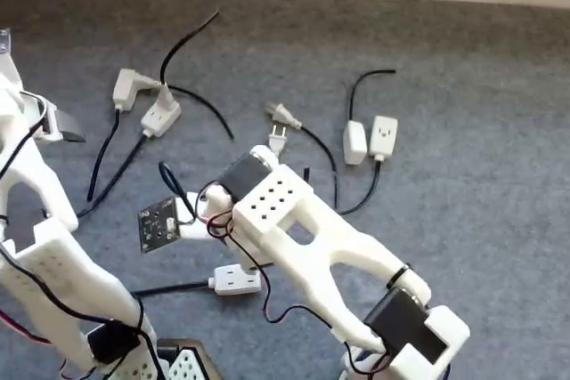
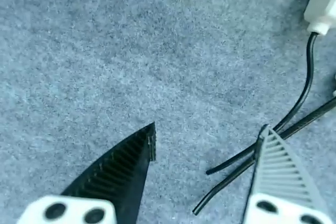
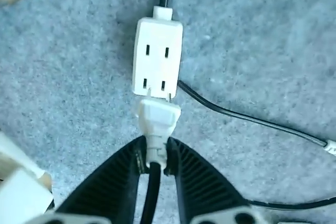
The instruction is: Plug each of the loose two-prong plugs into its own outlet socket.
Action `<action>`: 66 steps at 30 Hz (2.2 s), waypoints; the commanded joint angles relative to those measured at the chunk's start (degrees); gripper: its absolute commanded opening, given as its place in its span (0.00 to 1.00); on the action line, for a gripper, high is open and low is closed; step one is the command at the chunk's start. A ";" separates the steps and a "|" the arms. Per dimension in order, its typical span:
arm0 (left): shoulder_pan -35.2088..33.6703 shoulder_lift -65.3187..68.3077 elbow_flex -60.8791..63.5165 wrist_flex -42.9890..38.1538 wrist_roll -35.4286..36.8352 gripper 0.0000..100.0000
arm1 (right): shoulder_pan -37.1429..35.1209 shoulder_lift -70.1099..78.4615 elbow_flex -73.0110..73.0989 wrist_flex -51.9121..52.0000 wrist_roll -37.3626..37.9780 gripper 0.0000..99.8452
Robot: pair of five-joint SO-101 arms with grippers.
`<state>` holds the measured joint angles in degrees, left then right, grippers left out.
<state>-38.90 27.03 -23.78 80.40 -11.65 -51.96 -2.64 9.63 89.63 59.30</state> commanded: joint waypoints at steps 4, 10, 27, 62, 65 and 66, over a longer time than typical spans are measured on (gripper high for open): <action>-0.48 -0.66 -2.24 -0.70 -0.18 0.31 | 0.40 -0.48 -1.10 -0.13 0.62 0.01; -0.48 -0.66 -2.24 -0.70 -0.18 0.31 | -2.42 -0.40 2.24 -0.13 0.62 0.01; -2.07 -0.57 -2.24 -0.88 -0.62 0.31 | -2.24 5.76 1.63 -4.09 0.70 0.01; 3.74 -15.16 12.44 -0.18 -3.60 0.31 | 24.57 -21.76 48.04 -34.24 -19.52 0.05; 3.21 -17.27 15.78 -4.22 -3.69 0.31 | 24.48 -21.49 47.60 -32.66 -19.25 0.20; 2.95 -17.80 16.66 -5.01 -3.78 0.31 | 23.96 -21.58 46.99 -31.60 -18.11 0.25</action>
<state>-36.00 13.49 -8.66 78.02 -14.99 -28.22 -21.98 57.63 56.31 40.13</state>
